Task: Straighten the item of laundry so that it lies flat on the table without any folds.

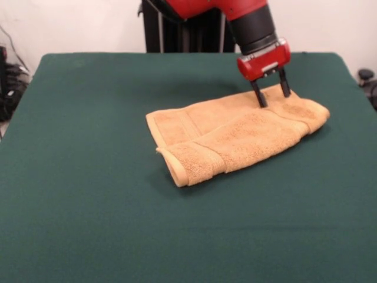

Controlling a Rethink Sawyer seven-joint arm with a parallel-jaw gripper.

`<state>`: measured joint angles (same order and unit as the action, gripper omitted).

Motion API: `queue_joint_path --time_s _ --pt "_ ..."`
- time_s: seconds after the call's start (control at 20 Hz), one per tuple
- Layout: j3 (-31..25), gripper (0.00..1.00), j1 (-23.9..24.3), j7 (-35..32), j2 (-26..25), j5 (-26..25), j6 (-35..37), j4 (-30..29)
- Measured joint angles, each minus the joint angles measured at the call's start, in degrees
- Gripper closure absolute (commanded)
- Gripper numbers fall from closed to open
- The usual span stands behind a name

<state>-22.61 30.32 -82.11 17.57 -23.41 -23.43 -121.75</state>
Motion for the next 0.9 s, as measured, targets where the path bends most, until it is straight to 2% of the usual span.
queue_joint_path --time_s 0.9 --pt "0.0 0.0 -0.42 0.0 -0.09 -0.01 0.0 0.6"
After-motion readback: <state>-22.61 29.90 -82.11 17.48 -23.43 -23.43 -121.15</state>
